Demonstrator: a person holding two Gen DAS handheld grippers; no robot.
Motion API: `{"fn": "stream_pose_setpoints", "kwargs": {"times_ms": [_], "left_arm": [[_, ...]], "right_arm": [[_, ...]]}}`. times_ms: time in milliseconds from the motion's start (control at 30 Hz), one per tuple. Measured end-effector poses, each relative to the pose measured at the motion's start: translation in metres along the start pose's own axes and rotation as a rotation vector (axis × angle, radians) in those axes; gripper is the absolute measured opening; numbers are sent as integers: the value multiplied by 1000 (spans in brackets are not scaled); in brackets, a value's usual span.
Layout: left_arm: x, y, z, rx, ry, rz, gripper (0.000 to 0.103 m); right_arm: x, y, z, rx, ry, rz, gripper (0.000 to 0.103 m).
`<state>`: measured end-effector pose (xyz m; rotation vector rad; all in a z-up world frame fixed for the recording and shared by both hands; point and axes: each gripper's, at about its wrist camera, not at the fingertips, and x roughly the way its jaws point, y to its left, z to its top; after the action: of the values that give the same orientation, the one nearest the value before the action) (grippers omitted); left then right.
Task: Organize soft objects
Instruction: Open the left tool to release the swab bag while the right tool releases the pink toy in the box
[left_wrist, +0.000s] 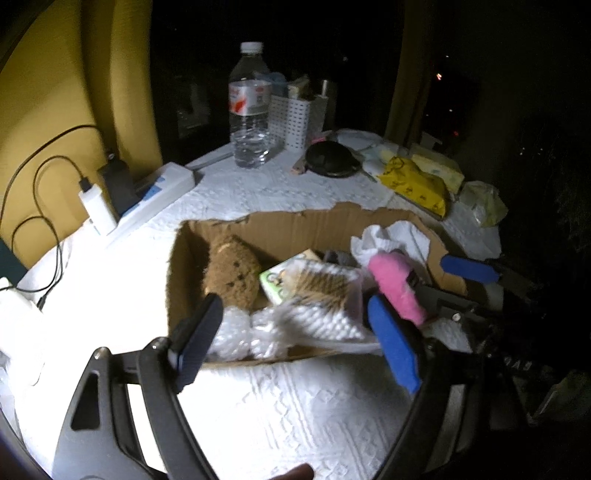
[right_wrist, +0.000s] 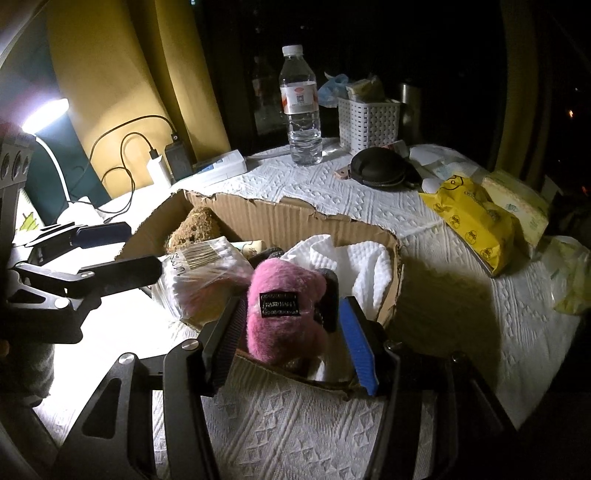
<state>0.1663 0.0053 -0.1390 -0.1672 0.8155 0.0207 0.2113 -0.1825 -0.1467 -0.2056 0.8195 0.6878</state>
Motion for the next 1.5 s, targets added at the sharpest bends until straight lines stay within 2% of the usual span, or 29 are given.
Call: {"fn": "stream_pose_setpoints", "kwargs": {"times_ms": [267,633,900,1500], "left_arm": [[19,12,-13,-11,72,46,83],[44,-3,-10,26,109,41,83],[38,-2,-8,17,93,31,83],[-16,-17,-8,39,2,-9,83]], "right_arm": [[0,0,-1,0,2,0,57],[15,-3,-3,7,35,-5,57],[20,1,-3,3,39,2,58],[-31,14,-1,-3,-32,-45,58]]}}
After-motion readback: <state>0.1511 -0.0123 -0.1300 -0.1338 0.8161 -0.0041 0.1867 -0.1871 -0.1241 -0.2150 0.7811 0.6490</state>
